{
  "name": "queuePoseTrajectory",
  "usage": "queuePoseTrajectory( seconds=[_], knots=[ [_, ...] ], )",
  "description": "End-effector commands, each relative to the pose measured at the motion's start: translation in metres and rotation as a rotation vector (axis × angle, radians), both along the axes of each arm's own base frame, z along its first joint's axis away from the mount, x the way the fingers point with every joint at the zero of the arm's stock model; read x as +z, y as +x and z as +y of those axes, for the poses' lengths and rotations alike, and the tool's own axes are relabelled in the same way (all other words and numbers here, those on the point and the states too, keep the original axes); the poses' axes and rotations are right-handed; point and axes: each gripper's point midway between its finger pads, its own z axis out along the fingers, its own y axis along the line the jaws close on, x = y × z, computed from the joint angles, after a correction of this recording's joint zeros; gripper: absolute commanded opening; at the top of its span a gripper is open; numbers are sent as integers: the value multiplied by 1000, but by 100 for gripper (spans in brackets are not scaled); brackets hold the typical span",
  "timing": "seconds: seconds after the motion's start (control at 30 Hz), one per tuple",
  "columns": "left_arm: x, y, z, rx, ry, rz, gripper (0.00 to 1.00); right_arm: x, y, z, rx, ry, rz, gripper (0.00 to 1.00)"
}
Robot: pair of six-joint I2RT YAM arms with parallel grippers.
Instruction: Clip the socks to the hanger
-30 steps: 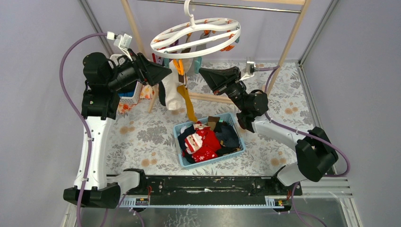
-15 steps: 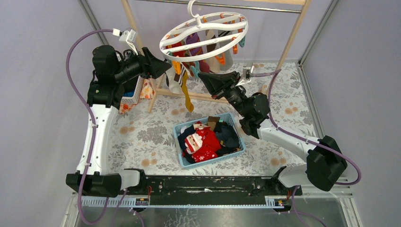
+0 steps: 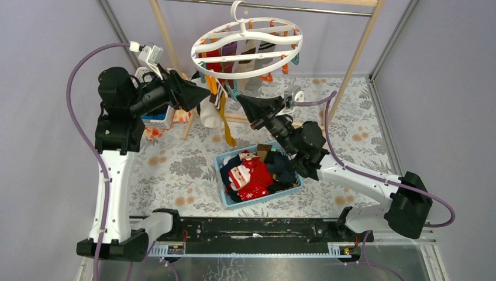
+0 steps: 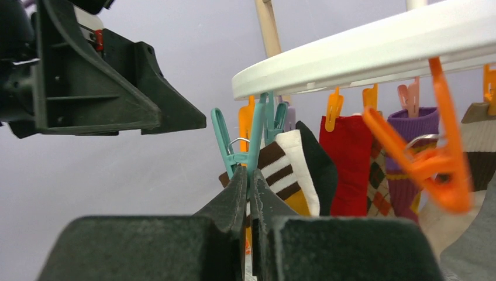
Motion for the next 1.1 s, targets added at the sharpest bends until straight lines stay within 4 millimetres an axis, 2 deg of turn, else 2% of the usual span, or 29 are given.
queuePoseTrajectory(
  seconds=[0.0, 0.17, 0.37, 0.57, 0.77, 1.0, 1.07],
  knots=[
    [-5, -15, -16, -96, -7, 40, 81, 26, -1, -4, -136, -23, -65, 0],
    [-9, -10, -34, -147, -2, 63, 81, 27, -1, 5, -163, -60, -64, 0],
    [-1, -7, -53, -205, -5, 69, 81, 27, -4, 10, -161, -76, -67, 0],
    [5, 12, -54, -158, -24, 48, 77, 26, -5, 11, -154, -81, -68, 0],
    [1, 28, -52, -105, -37, 43, 69, 26, -6, 11, -148, -79, -68, 0],
    [-5, 41, -54, -90, -41, 44, 56, 26, -10, 14, -109, -48, -42, 0],
    [-7, 42, -54, -95, -41, 49, 51, 26, -12, 15, -90, -26, -20, 3]
  ],
)
